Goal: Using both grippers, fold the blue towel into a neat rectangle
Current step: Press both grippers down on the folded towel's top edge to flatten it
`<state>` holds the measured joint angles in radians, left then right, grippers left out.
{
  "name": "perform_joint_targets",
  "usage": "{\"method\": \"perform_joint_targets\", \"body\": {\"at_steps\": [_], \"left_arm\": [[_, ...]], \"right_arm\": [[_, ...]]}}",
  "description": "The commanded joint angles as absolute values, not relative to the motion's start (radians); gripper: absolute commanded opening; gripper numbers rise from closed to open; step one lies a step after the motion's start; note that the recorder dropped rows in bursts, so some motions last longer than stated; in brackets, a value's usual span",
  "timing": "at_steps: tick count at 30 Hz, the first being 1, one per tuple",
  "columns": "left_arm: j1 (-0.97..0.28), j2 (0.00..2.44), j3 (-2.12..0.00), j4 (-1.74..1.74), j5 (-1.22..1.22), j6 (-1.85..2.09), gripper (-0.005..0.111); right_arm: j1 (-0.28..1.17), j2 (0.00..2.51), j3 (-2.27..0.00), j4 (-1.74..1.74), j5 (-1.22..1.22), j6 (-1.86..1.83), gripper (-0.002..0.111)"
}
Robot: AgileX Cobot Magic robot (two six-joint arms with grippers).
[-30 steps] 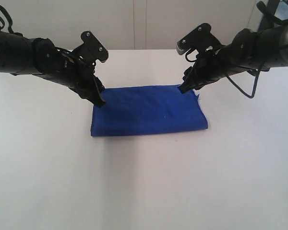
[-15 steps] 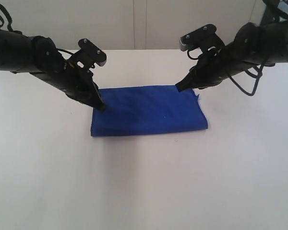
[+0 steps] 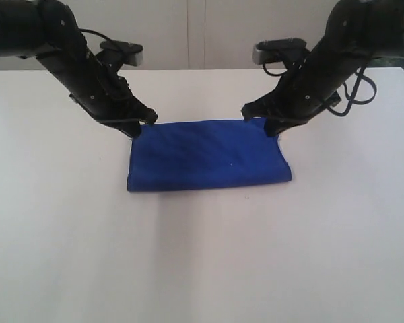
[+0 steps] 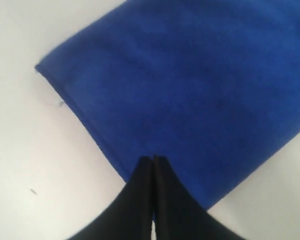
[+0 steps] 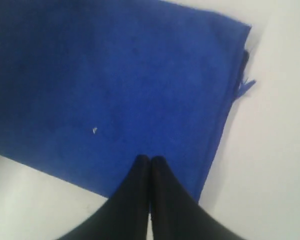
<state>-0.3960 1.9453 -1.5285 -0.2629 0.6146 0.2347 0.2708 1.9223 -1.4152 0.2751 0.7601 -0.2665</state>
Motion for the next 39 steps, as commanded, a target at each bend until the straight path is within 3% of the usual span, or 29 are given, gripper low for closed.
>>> {"method": "perform_joint_targets", "body": {"at_steps": [1, 16, 39], "left_arm": [[-0.395, 2.009, -1.532, -0.314, 0.656, 0.223, 0.000], [-0.395, 2.141, -1.530, -0.297, 0.649, 0.267, 0.000], [-0.395, 2.141, -1.530, -0.223, 0.652, 0.292, 0.000]], "right_arm": [[0.267, 1.987, -1.420, 0.265, 0.787, -0.253, 0.000], [0.267, 2.108, -1.417, 0.254, 0.778, -0.249, 0.000], [0.267, 2.118, -1.417, 0.253, 0.843, -0.153, 0.000]]}}
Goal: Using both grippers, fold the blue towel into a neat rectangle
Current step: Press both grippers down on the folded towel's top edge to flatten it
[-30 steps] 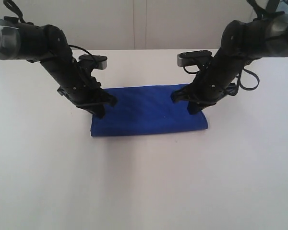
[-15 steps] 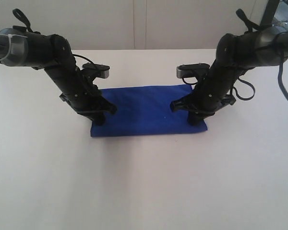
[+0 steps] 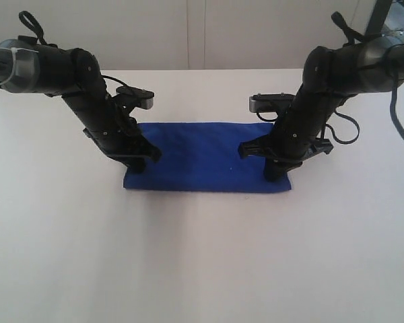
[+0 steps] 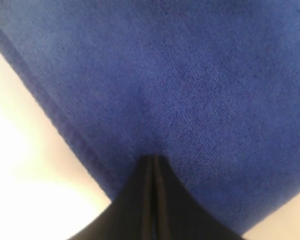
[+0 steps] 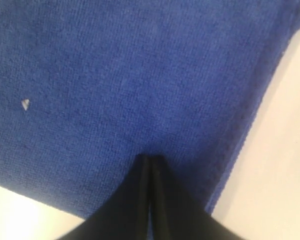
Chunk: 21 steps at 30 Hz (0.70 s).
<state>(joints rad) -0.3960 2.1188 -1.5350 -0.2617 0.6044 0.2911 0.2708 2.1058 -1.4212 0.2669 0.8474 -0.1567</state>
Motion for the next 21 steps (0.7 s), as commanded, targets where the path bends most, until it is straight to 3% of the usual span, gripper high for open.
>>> {"method": "perform_joint_targets", "body": {"at_steps": [1, 21], "left_arm": [[-0.395, 2.141, -1.530, -0.223, 0.665, 0.292, 0.000], [-0.395, 2.141, -1.530, -0.223, 0.691, 0.287, 0.000]], "right_arm": [[0.267, 2.118, -1.417, 0.253, 0.838, -0.153, 0.000], [0.267, 2.116, -1.419, 0.206, 0.820, -0.153, 0.000]]}}
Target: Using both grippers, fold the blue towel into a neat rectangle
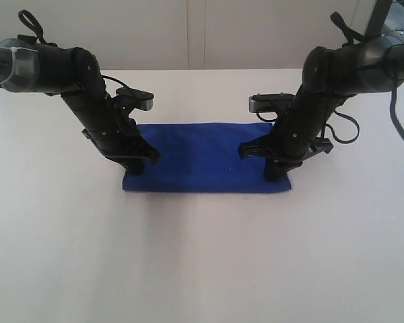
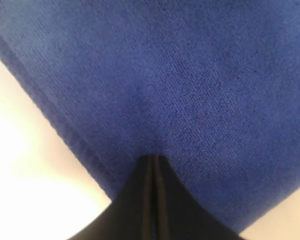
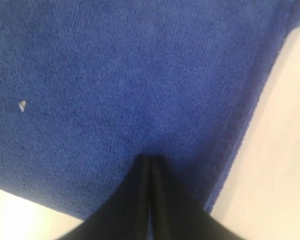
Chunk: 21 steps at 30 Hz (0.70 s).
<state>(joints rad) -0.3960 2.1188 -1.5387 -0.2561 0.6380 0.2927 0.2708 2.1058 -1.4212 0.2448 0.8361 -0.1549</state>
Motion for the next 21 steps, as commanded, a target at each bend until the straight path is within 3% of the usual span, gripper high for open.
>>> {"method": "perform_joint_targets", "body": {"at_steps": [1, 21], "left_arm": [[-0.395, 2.141, -1.532, -0.225, 0.691, 0.287, 0.000], [-0.356, 1.902, -1.549, -0.246, 0.782, 0.123, 0.000]], "right_arm": [[0.267, 2.112, -1.422, 0.206, 0.820, -0.153, 0.000], [0.236, 1.839, -1.438, 0.202, 0.851, -0.127, 0.000]]}}
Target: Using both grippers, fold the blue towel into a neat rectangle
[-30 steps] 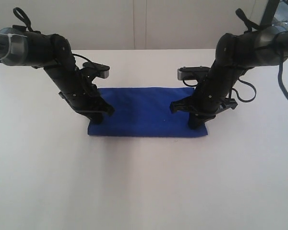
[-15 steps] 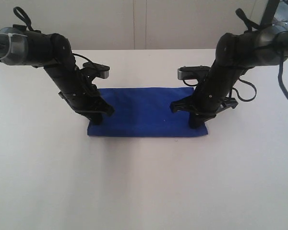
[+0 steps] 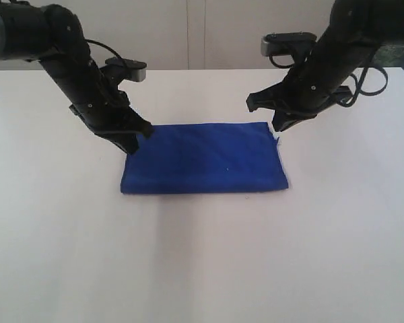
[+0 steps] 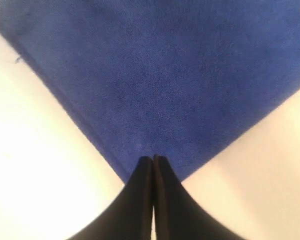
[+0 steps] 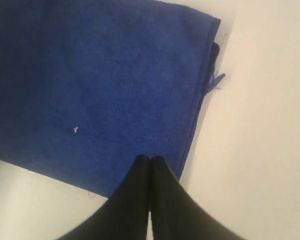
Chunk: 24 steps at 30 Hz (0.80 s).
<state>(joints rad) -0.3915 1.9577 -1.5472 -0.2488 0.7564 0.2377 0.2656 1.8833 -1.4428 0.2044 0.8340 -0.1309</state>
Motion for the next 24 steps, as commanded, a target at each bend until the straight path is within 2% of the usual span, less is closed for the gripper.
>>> {"method": "perform_joint_targets", "body": {"at_steps": [1, 10, 24], "left_arm": [[-0.336, 1.891, -1.549, -0.246, 0.781, 0.092, 0.000], [-0.138, 1.805, -1.506, -0.246, 0.934, 0.049, 0.000], [-0.102, 1.393, -1.056, -0.246, 0.593, 0.056, 0.000]], "right_arm": [[0.226, 1.834, -1.435, 0.202, 0.852, -0.127, 0.000], [0.078, 1.714, -1.291, 0.207, 0.910, -0.127, 0.000], [0.050, 1.232, -0.937, 0.135, 0.685, -0.129, 0.000]]}}
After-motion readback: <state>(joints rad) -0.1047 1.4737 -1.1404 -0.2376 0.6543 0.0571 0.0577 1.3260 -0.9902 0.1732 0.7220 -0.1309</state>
